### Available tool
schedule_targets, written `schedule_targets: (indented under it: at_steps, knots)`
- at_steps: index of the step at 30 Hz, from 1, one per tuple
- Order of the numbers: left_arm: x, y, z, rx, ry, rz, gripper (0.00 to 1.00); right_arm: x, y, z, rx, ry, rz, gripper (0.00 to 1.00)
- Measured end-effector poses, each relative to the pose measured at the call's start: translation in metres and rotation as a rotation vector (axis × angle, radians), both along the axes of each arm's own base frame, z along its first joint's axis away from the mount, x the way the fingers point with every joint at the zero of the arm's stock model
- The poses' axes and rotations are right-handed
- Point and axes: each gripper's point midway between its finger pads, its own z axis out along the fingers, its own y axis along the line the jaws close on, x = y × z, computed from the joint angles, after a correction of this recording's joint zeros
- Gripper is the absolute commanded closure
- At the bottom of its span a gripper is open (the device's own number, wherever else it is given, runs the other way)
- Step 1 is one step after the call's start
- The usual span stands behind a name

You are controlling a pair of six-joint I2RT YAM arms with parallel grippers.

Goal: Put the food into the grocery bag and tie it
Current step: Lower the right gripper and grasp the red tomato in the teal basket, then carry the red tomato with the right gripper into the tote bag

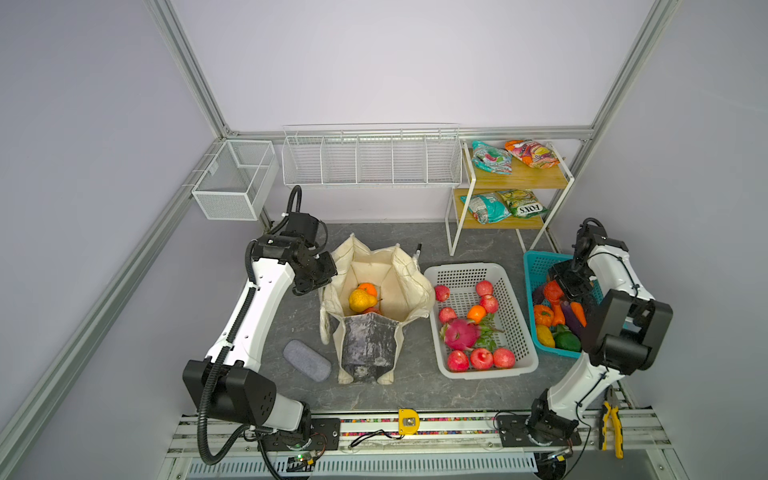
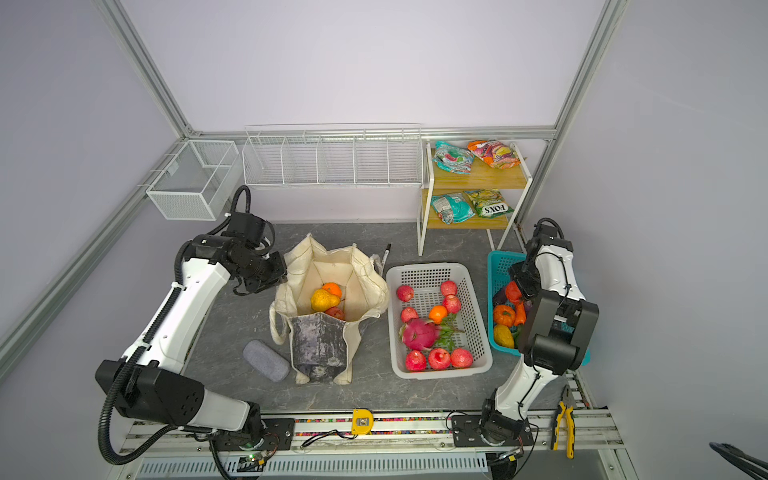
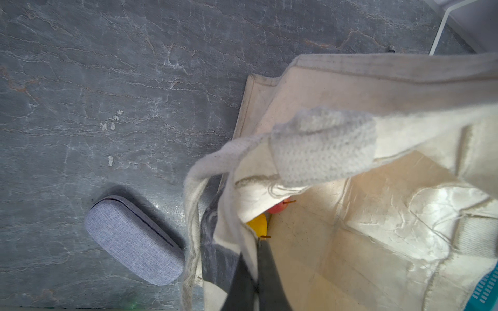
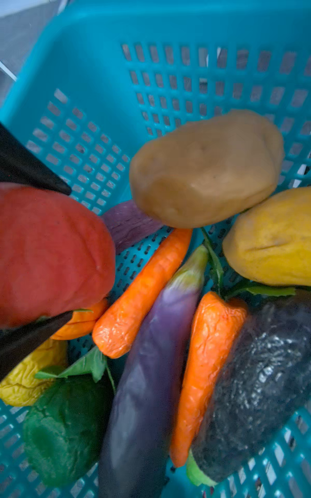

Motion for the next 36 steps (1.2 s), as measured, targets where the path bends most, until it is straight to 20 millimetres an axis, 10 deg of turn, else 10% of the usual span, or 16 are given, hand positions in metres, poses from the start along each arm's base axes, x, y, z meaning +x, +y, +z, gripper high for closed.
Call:
schedule_targets:
  at_steps: [8,17,27,36]
  knots:
    - [0.000,0.000,0.001,0.002,-0.004,-0.007,1.00,0.002,0.033,0.069,0.014,-0.212,0.058,0.35]
    - [0.000,0.000,0.005,0.004,-0.009,-0.013,1.00,0.011,0.130,0.138,0.028,-0.411,0.348,0.35]
    - [-0.001,0.000,0.005,0.001,-0.006,-0.015,1.00,-0.004,0.335,0.194,0.103,-0.614,0.964,0.35]
    - [-0.001,0.000,0.006,0.001,-0.008,-0.015,1.00,-0.019,0.497,0.197,0.132,-0.706,1.467,0.34]
